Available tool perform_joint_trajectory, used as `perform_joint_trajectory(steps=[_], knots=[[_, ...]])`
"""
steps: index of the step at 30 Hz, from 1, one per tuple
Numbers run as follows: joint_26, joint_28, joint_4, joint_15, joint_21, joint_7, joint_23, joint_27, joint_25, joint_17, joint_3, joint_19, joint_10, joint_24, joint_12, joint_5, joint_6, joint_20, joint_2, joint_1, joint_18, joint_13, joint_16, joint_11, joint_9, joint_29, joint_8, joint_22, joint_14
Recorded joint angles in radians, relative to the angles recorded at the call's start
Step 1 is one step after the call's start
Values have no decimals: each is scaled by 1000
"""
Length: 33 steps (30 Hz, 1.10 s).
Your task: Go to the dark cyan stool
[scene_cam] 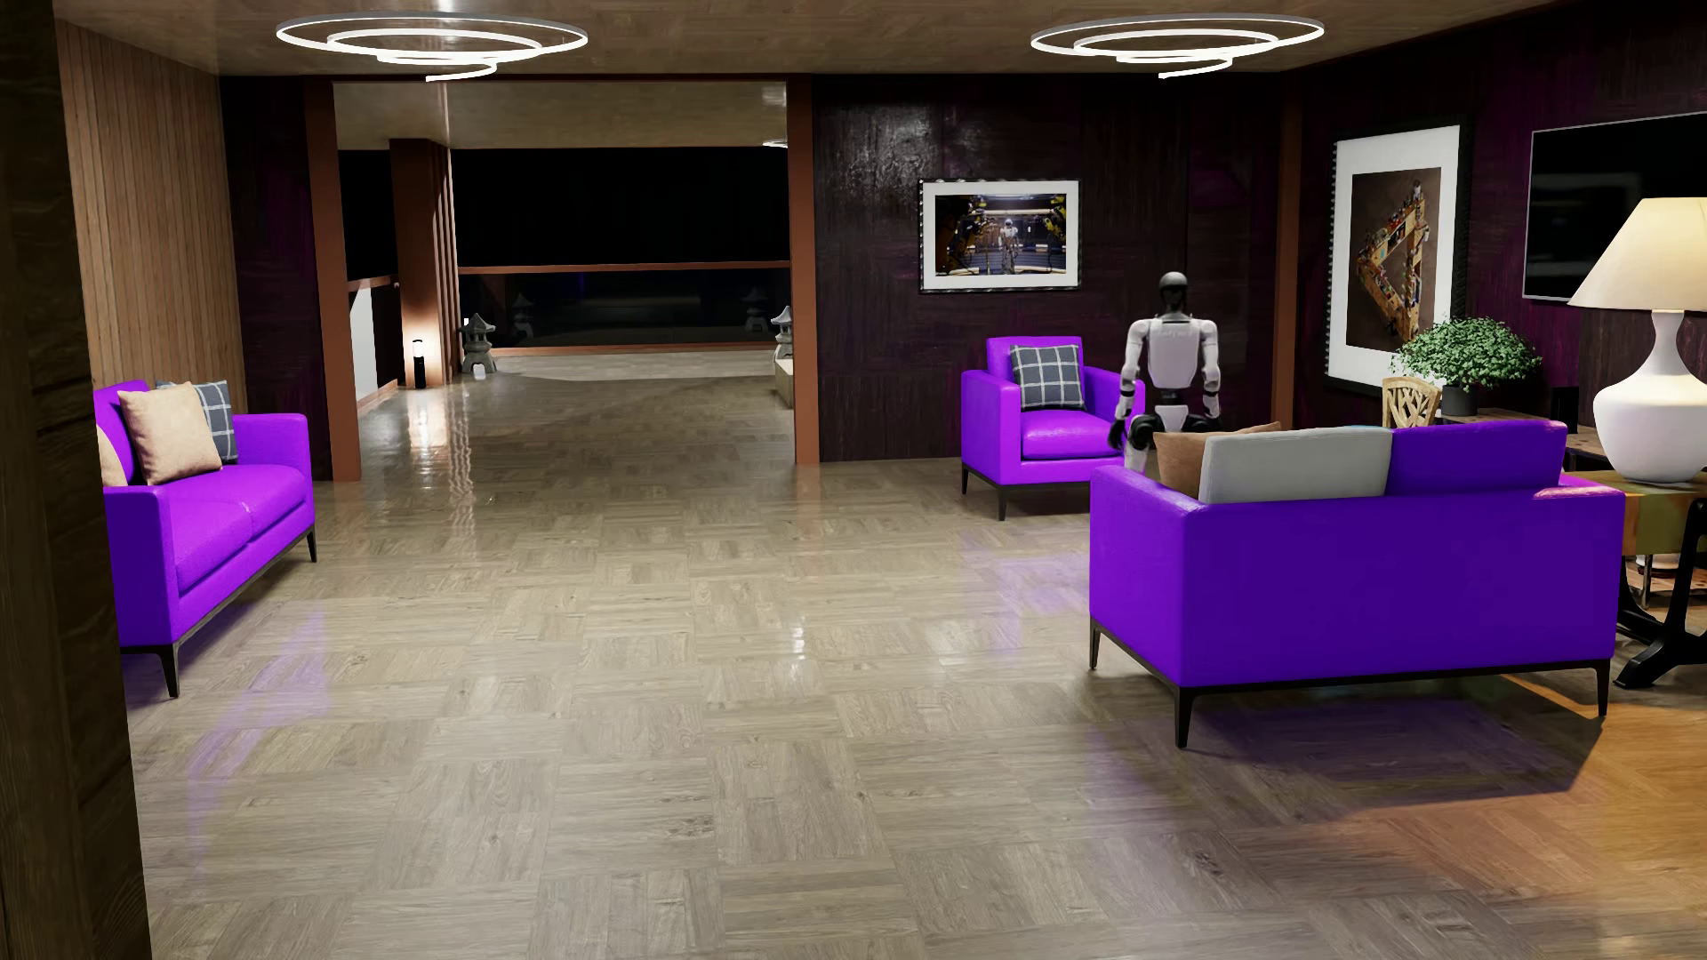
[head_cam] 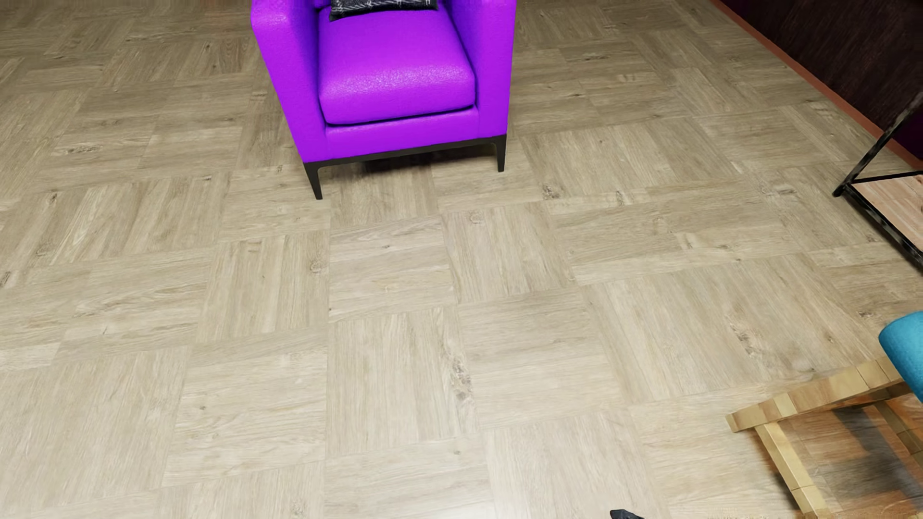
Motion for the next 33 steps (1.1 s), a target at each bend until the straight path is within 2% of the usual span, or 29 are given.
perform_joint_trajectory(steps=[5, 9, 11, 12, 14, 15, 17, 19, 21, 23, 25, 28, 29, 30, 32, 33], knots=[[-1, -18, -21, 5, -24, 74, 22, 9, 4, 23, -9, 33, -34, 43, -29, -44, -12, -41, -19, 66, 3, 18, -14, 84, 1, -32, 63, -12, -17], [-10, -10, -13, 14, -45, 156, 32, 47, 14, 30, -15, 45, -70, 60, -51, -47, -10, -50, -36, 120, 11, 24, -27, 108, -1, -63, 127, -43, -41], [-21, -11, 2, 20, -71, 206, 29, 42, 25, 26, -15, 36, -74, 66, -72, -69, -8, -68, -81, 130, 13, 38, -25, 172, 0, -71, 73, -50, -53], [-29, -14, 9, 17, -78, 233, 27, 37, 27, 22, -14, 25, -67, 71, -81, -104, -9, -80, -107, 129, 15, 43, -20, 214, 0, -70, -18, -56, -62], [-39, -10, 17, -2, -83, 292, 29, 21, 26, 14, -15, -32, -59, 68, -88, -178, -21, -86, -110, 132, 15, 52, -4, 229, -2, -65, -252, -69, -74], [-37, -3, 23, -13, -78, 321, 38, 15, 21, 11, -20, -50, -54, 57, -83, -180, -29, -71, -98, 139, 12, 53, 3, 200, -2, -58, -288, -75, -79], [-20, 9, 60, -19, -45, 364, 64, 8, -6, 6, -32, -45, -1, 37, -68, -130, -39, -27, -71, 138, 7, 54, 21, 115, 2, -34, -226, -75, -100], [-11, 32, 139, -1, -19, 372, 75, 6, -26, 4, -34, -46, 146, 32, -68, -79, -36, 0, -51, 86, -4, 59, 40, 57, 10, -6, -188, -53, -88], [-16, 48, 233, 3, -10, 337, 73, 13, -29, -4, -29, -52, 340, 21, -69, -40, -26, 10, -62, -3, -50, 61, 50, 55, 20, 3, -143, -15, -8], [-28, 53, 266, 10, -12, 216, 72, 32, -23, -9, -19, -53, 483, 36, -56, -11, -18, -12, -71, -94, -58, 51, 60, 55, 29, -21, -89, 5, 40], [-35, 67, 230, 16, -23, 66, 68, 35, -5, -14, -15, -43, 494, 61, -40, 5, -11, -31, -83, -130, -79, 47, 64, 70, 32, -48, -32, 10, -27], [-47, 100, 95, 31, -23, -199, 48, 4, 4, -29, -12, -15, 241, 54, -14, 17, -3, -21, -100, -60, -120, 49, 38, 61, 26, -87, 70, 11, -53], [-53, 107, 64, 37, -20, -258, 40, -7, 3, -32, -13, -3, 161, 53, -10, 20, -1, -24, -105, -15, -126, 50, 31, 56, 25, -105, 107, 12, -60], [-57, 108, 65, 41, -25, -248, 30, -16, 6, -30, -17, 12, 117, 51, -9, 23, 3, -28, -115, 23, -128, 49, 24, 61, 24, -129, 145, 13, -89], [-57, 93, 82, 49, -57, -138, -2, -38, 33, -15, -25, 38, 47, 47, -27, 26, 11, -42, -146, 79, -106, 46, 6, 74, 27, -194, 220, 17, -143], [-60, 90, 79, 58, -83, -101, -26, -70, 51, -9, -31, 50, 28, 48, -41, 21, 13, -56, -165, 87, -95, 54, 0, 78, 30, -219, 250, 13, -153]])
